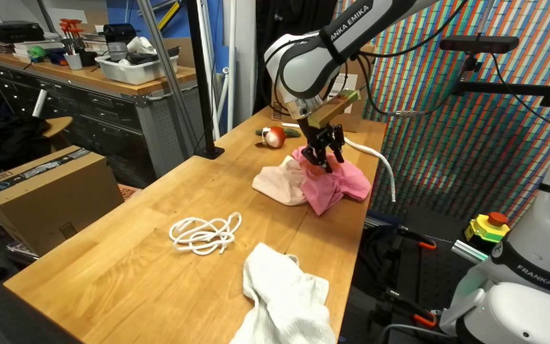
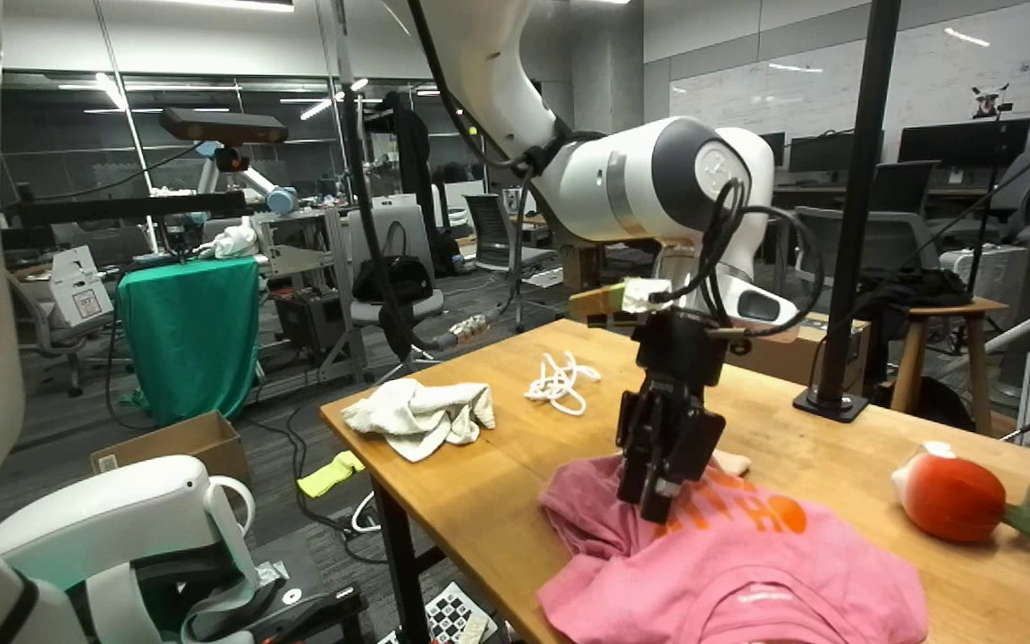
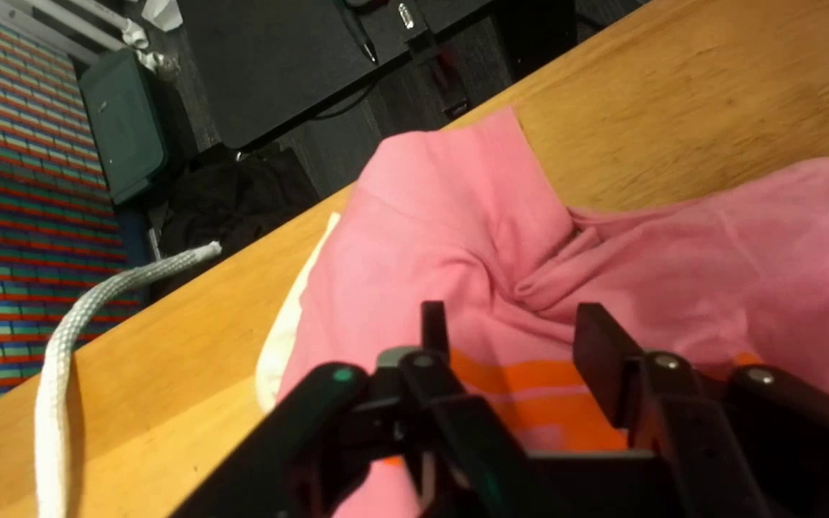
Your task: Put all the items on the table separately
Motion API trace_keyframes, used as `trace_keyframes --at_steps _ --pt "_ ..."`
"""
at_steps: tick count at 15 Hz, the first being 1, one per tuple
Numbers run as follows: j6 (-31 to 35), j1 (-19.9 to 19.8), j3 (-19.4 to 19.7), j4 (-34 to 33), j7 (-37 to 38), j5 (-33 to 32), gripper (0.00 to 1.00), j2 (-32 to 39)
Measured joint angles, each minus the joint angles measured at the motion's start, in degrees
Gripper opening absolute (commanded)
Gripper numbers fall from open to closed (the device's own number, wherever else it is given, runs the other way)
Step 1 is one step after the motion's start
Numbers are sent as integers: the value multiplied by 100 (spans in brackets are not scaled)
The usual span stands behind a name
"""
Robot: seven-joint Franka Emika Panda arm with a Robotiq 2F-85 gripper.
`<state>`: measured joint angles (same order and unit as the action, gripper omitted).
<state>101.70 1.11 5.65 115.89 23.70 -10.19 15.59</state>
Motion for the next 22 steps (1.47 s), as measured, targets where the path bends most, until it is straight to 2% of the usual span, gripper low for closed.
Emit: trace_keyframes --at_steps 2,3,8,16,22 --pt "1 81 -94 -29 0 -147 98 -164" --pt "3 120 -149 -49 0 -219 100 -239" --pt "181 289 -449 -188 -34 -414 100 -395" --pt "1142 639 -924 -372 -229 -400 100 -331" --pt "1705 846 -1096 -585 -229 -186 100 -60"
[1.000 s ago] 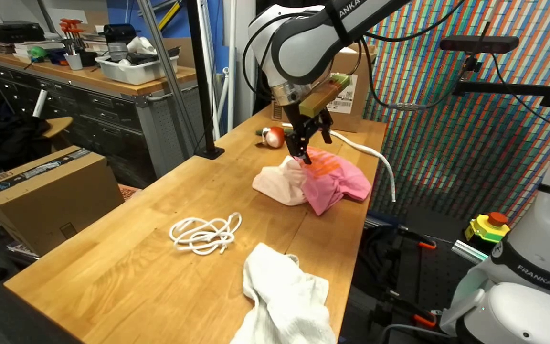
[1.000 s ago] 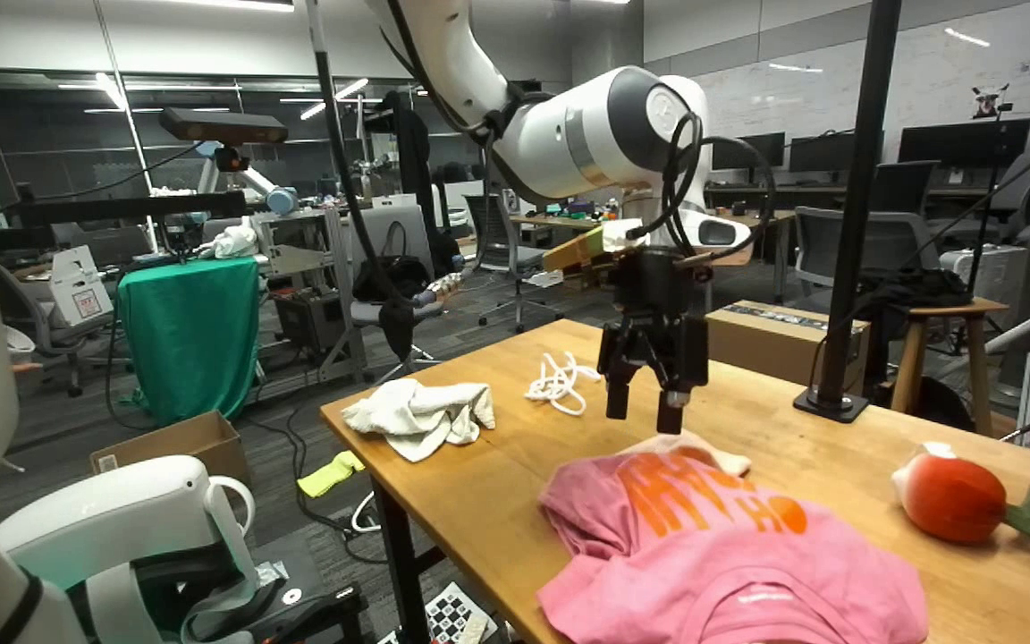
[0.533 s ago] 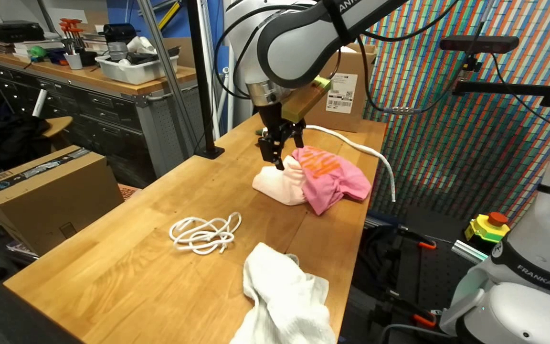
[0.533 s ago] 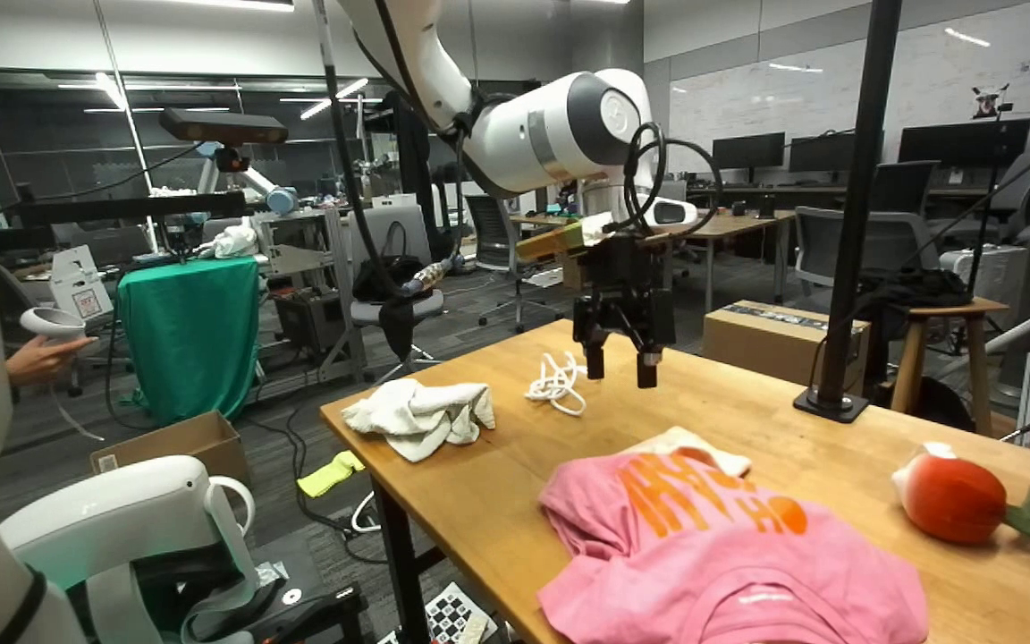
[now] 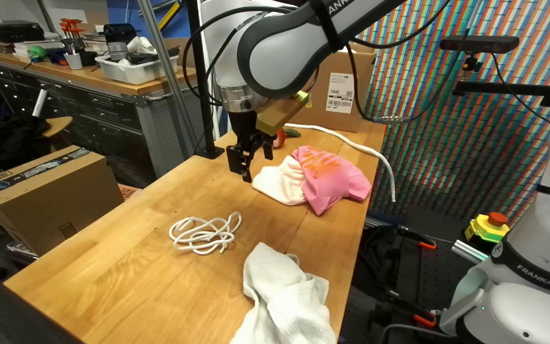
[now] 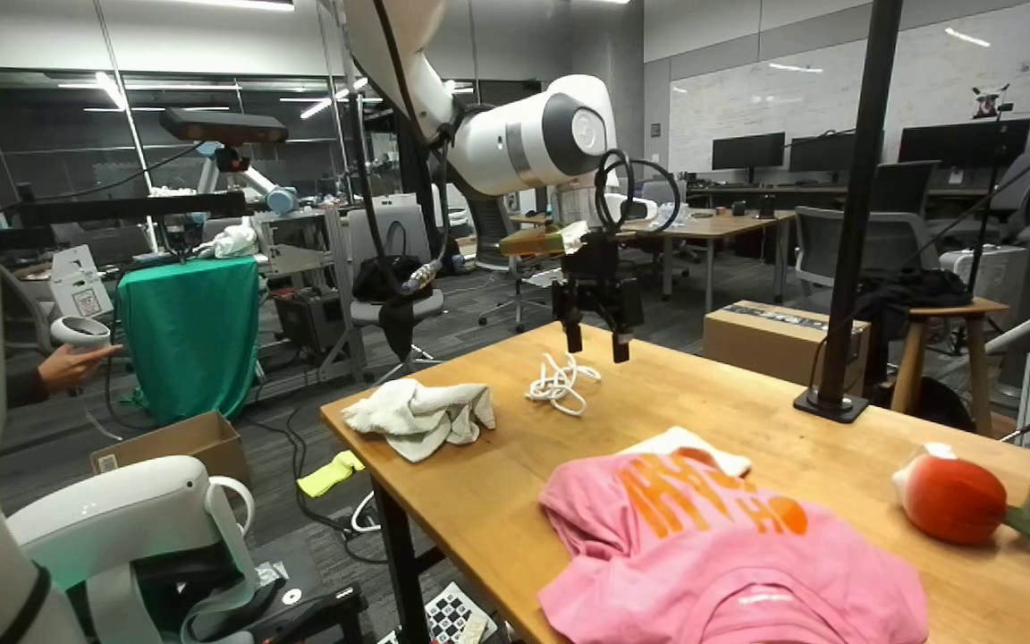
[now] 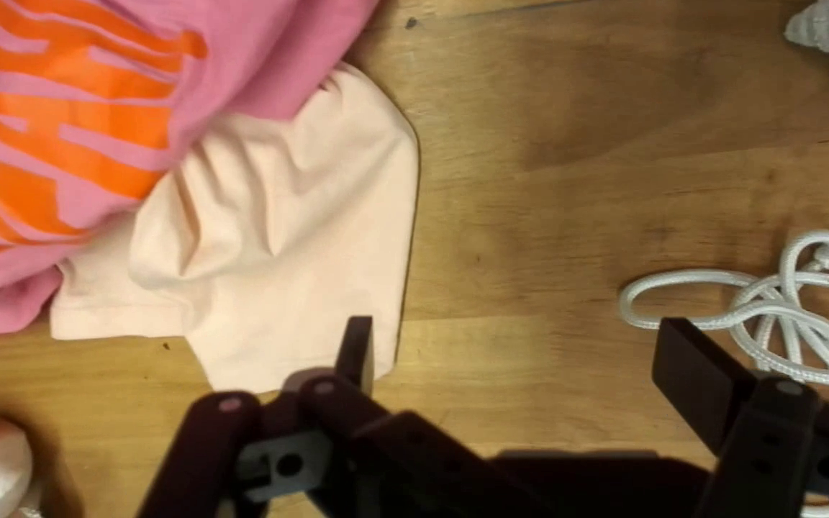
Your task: Put all the items on the table separately
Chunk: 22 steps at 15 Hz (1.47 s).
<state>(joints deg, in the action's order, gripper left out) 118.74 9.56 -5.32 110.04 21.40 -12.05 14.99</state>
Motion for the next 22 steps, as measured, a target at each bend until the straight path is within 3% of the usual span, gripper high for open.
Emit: trace_keyframes --at_steps 15,22 --pt "737 375 -86 -92 -31 228 100 842" --pt "1159 497 106 -468 -6 -11 100 1356"
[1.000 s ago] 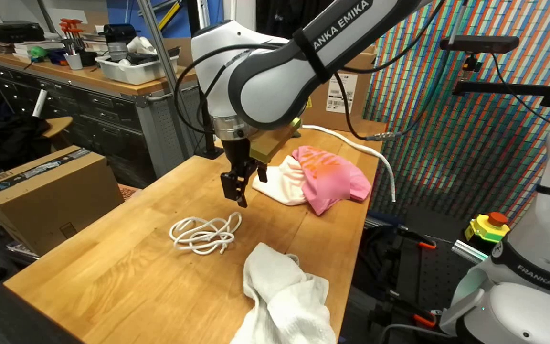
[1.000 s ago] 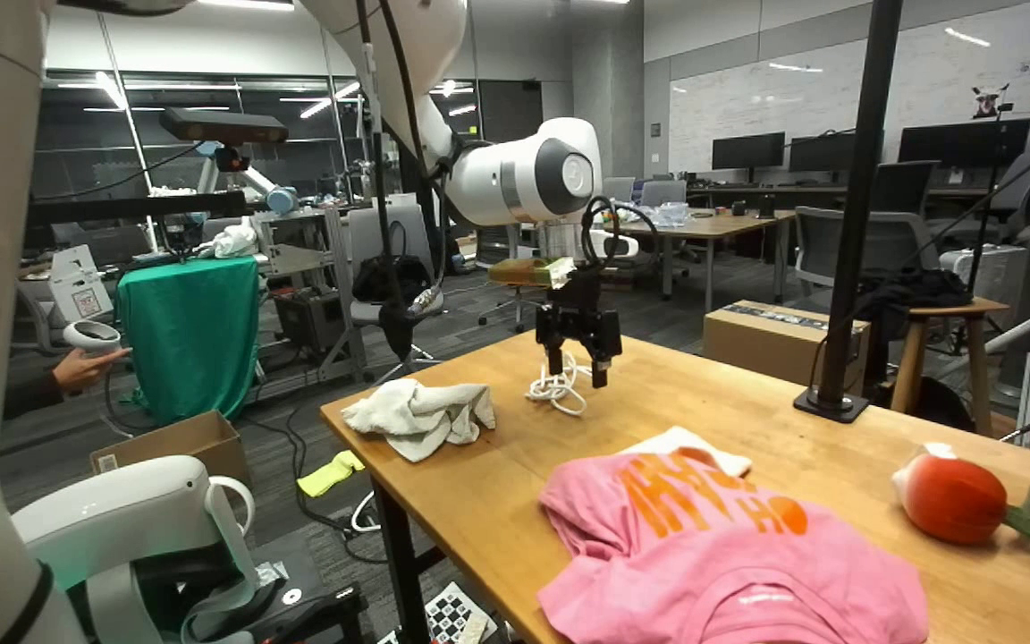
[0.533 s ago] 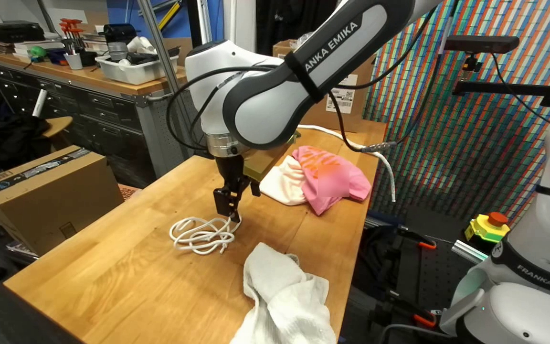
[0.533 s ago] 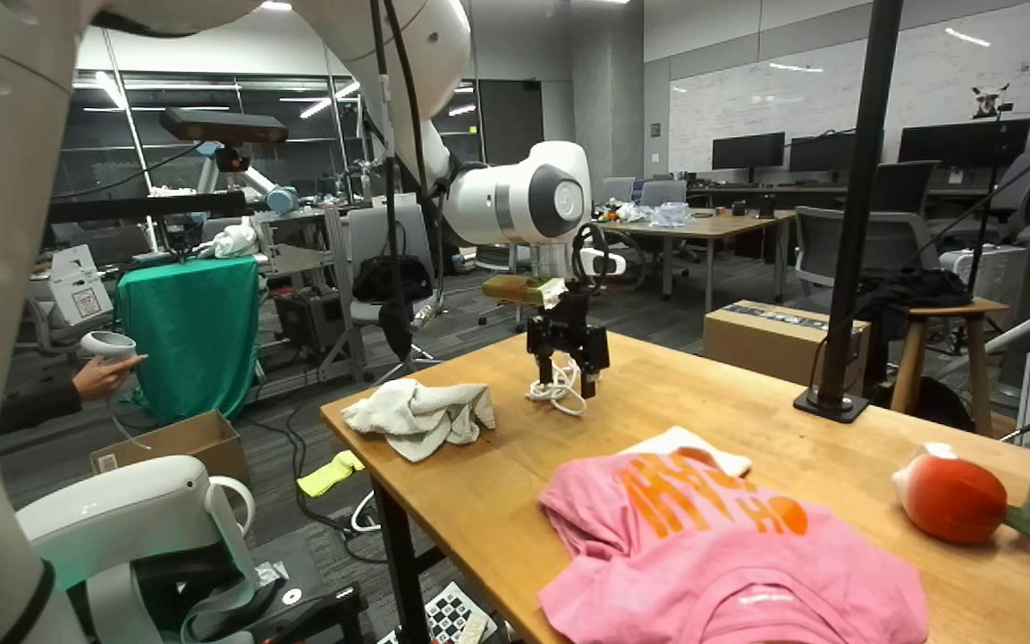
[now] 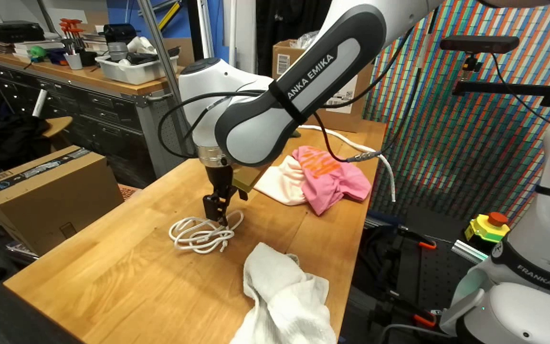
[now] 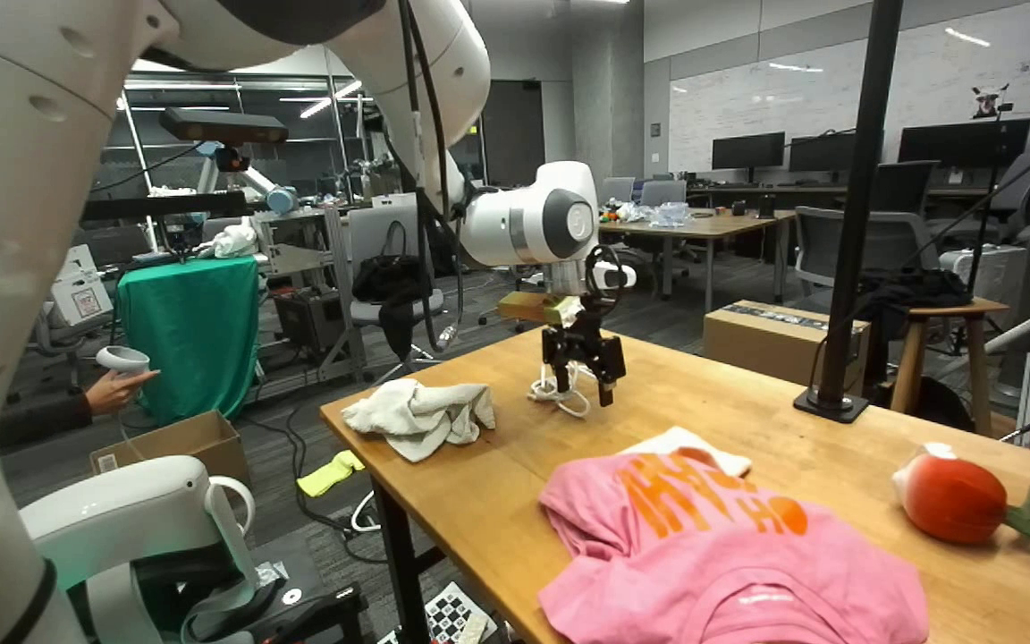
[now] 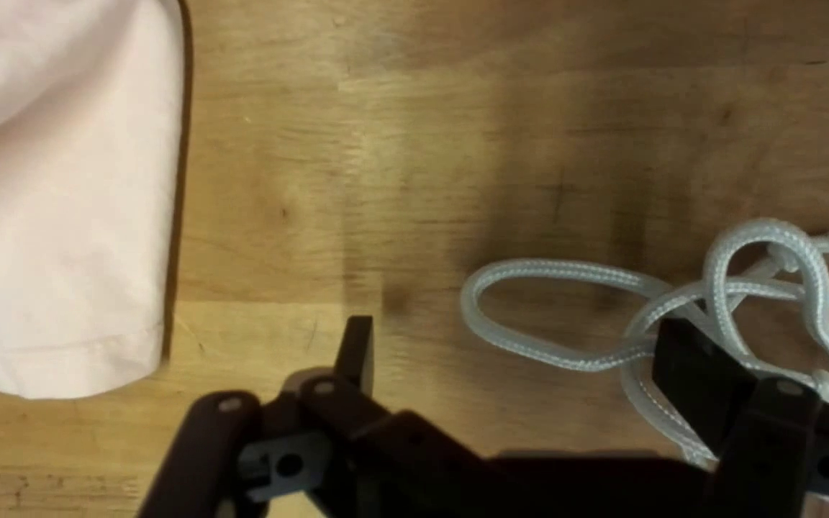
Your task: Put all the items on the table separately
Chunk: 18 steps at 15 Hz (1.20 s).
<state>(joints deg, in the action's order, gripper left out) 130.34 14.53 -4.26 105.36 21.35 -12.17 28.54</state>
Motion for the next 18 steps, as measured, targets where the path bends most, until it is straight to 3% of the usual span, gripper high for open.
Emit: trace_keyframes --at_steps 8,18 --pt "69 148 70 -306 24 9 100 327" --pt "68 635 -137 -326 169 236 100 364"
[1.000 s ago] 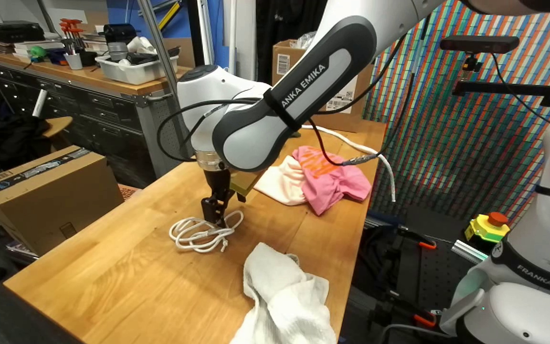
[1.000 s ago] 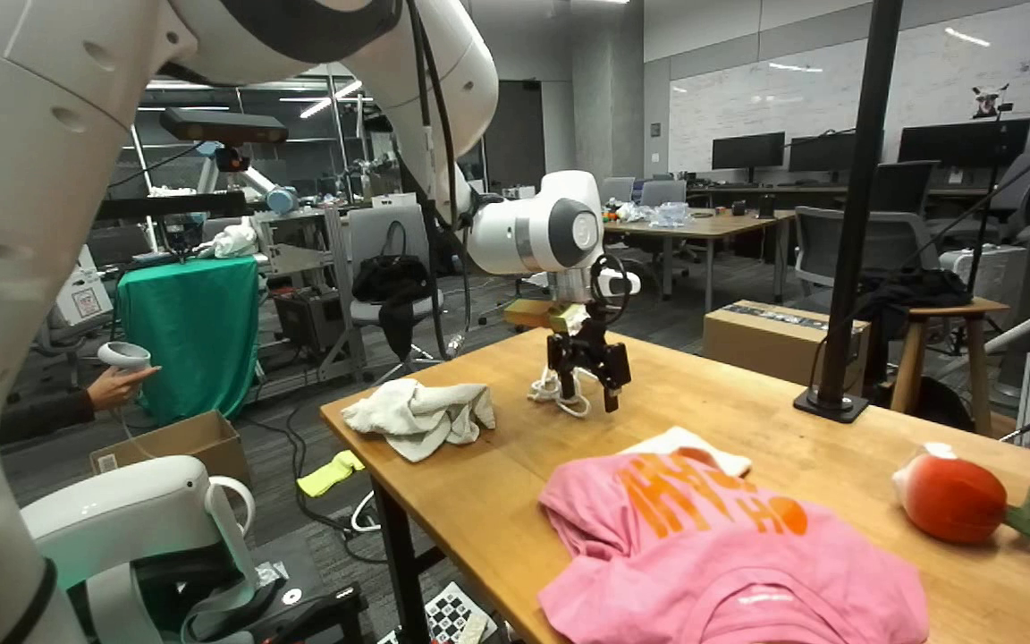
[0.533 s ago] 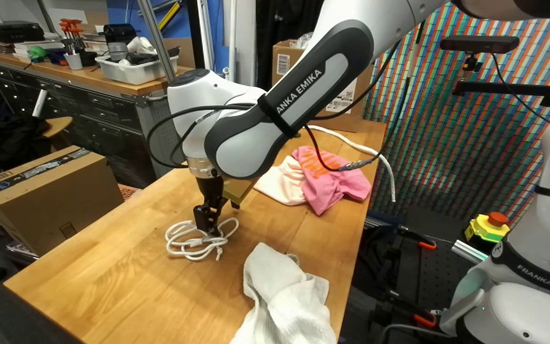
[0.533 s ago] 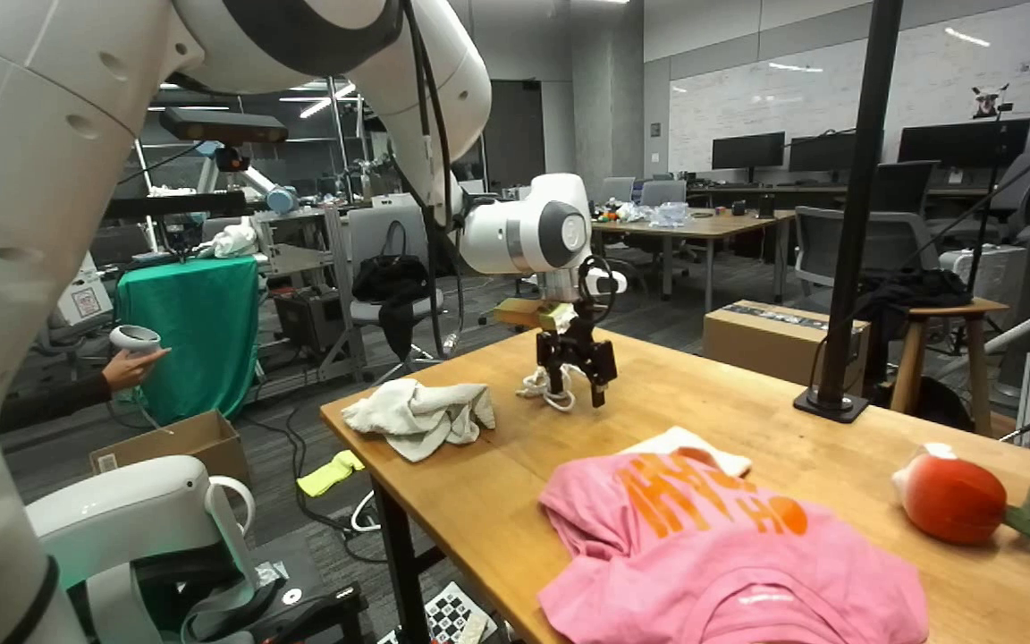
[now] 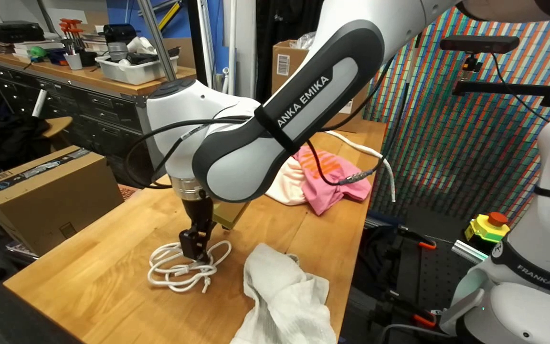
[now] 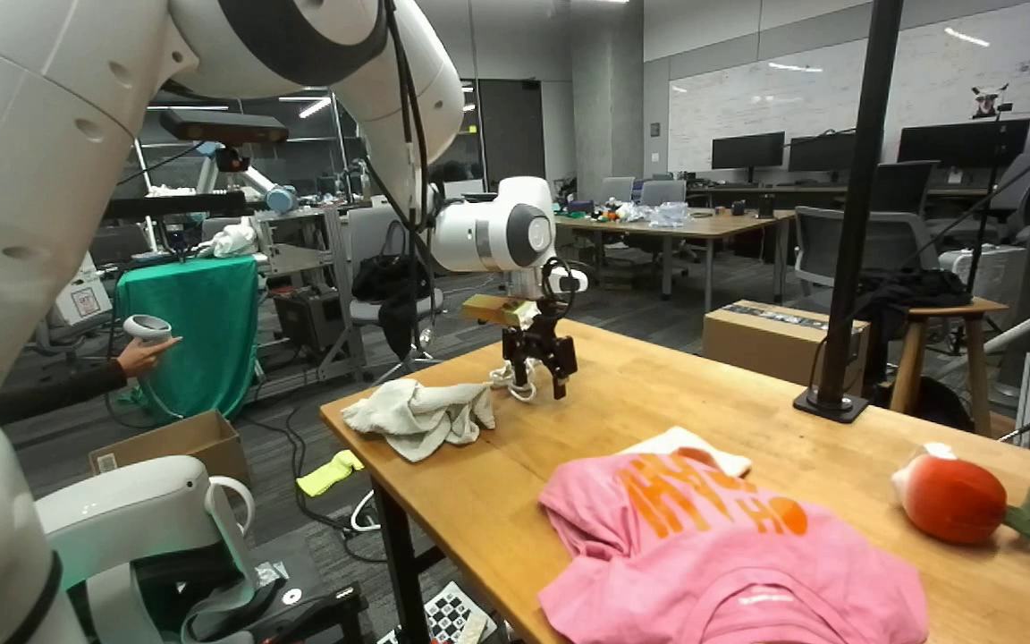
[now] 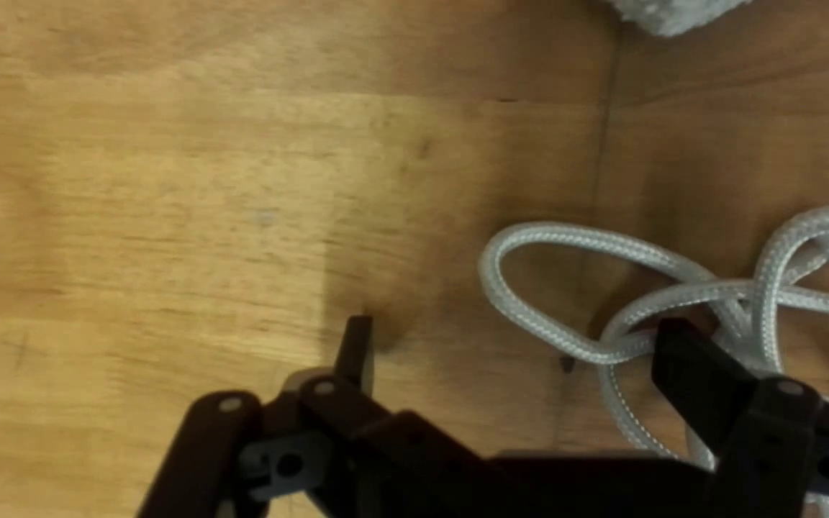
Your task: Put all the items on the table separately
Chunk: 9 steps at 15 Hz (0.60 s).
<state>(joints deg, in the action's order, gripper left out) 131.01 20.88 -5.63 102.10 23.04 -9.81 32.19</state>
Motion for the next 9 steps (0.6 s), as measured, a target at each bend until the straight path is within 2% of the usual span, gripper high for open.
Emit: trace_keyframes --at_steps 9 --pt "0 377 -137 -160 218 102 100 107"
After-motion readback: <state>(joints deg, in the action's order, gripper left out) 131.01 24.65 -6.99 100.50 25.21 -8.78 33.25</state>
